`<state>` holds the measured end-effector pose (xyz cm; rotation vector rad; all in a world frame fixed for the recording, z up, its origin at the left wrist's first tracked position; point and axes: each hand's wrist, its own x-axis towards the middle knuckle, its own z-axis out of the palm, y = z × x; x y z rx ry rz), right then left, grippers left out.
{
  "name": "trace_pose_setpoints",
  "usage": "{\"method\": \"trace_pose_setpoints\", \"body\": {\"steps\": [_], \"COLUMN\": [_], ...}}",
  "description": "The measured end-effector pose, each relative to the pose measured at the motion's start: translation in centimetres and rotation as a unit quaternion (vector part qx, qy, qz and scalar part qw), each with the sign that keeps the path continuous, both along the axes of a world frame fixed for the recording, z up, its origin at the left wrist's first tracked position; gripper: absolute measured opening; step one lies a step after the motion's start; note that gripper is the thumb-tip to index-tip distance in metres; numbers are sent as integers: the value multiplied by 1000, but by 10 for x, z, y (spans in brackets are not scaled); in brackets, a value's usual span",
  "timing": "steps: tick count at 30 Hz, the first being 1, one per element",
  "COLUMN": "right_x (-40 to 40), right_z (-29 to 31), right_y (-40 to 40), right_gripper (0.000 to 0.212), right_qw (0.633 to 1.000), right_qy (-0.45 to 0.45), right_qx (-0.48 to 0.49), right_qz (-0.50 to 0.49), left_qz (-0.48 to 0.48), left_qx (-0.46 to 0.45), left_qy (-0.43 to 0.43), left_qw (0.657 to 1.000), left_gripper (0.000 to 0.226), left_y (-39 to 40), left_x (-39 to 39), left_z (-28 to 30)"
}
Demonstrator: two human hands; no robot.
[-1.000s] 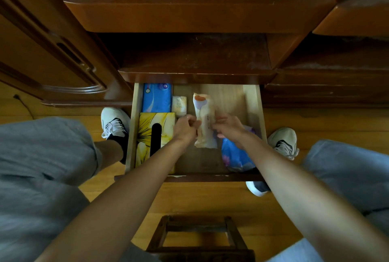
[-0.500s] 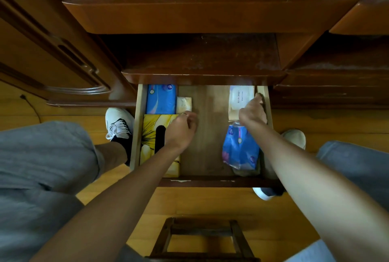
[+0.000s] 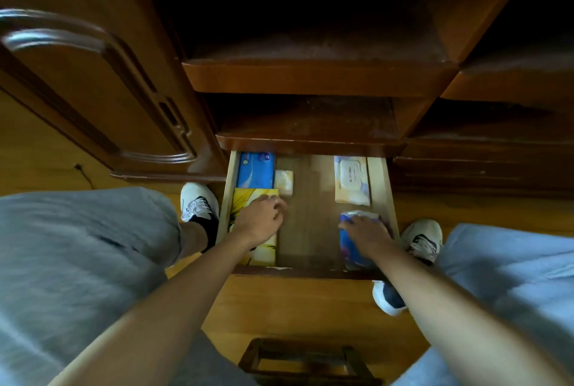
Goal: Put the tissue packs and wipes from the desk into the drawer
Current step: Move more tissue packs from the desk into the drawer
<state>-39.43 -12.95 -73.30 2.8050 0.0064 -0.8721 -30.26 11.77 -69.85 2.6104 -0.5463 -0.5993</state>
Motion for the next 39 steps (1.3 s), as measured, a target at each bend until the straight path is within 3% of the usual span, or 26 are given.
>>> {"method": "trace_pose_setpoints", "body": {"steps": [4, 7, 10, 12, 14, 17, 23, 28, 30, 32, 34, 39], "right_x": [17, 60, 108, 140, 162, 176, 145, 75, 60, 62, 65, 40], "right_z": [8, 11, -3, -20, -40, -65, -63, -49, -44, -34, -23, -27], "right_y": [3, 28, 56, 73, 85, 92, 59, 77, 99, 109, 105, 100], "right_gripper": [38, 34, 52, 74, 90, 80, 78, 83, 88, 84, 79, 46], "right_qw": [1000, 998, 988, 969, 962, 972, 984, 981, 959, 915, 876, 916], "right_qy": [7, -61, -90, -64, -34, -34, -65, 32, 120, 232, 286, 189], "right_qx": [-22, -4, 109, 201, 237, 208, 154, 191, 254, 307, 338, 309], "right_qz": [-2, -8, -61, -126, -131, -104, -65, 7, -35, -120, -192, -170], "left_qz": [-31, -35, -56, -84, -94, -90, -92, -83, -82, -81, -80, -85], "left_qx": [101, 150, 193, 203, 201, 199, 190, 184, 182, 186, 184, 194], "left_qy": [-16, -14, -31, -46, -38, -27, -42, -22, -21, -17, -10, 16], "left_qw": [994, 988, 979, 974, 974, 976, 976, 979, 980, 979, 980, 977], "left_gripper": [37, 60, 77, 81, 82, 82, 81, 82, 82, 83, 84, 85], "left_y": [16, 25, 31, 31, 31, 29, 23, 23, 25, 28, 30, 31], "left_x": [4, 9, 12, 16, 18, 18, 19, 19, 19, 19, 18, 13], "left_z": [-11, -25, -38, -42, -44, -45, -40, -41, -43, -43, -41, -33]}}
